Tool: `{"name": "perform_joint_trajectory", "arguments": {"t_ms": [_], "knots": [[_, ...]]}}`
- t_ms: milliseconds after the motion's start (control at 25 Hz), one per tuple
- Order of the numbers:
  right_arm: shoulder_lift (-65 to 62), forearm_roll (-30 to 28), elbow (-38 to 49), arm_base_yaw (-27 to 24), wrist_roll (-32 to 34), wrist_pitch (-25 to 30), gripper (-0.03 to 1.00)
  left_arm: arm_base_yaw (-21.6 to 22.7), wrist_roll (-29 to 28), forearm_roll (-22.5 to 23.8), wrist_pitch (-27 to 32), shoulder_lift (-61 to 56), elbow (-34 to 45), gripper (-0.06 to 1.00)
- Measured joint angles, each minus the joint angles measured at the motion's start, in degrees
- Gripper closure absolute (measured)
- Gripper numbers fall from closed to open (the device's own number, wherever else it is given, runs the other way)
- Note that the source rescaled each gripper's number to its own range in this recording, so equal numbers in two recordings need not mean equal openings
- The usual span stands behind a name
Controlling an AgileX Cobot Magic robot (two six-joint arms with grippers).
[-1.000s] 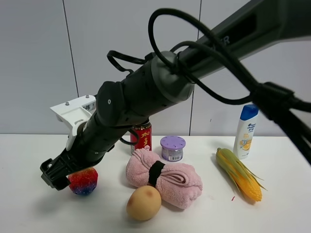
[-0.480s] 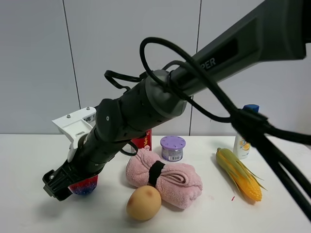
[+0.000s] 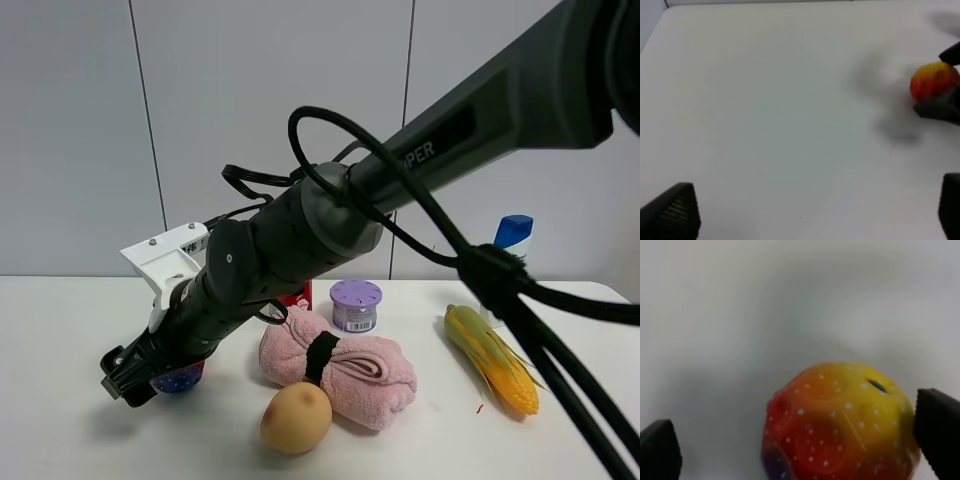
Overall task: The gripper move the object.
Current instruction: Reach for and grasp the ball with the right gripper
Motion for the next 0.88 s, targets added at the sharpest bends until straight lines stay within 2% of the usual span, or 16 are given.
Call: {"name": "perform_joint_trajectory", "arguments": {"t_ms": [520,880], "knots": [[0.9,0.2,0.0,-2.9,0.0,-3.4,0.15,0.0,0.0,0.0,0.0,0.0,0.0,-0.06],[3.8,0.2,0.1,-2.9,0.0,-4.6,0.15,0.0,0.0,0.0,0.0,0.0,0.0,-0.06]]}}
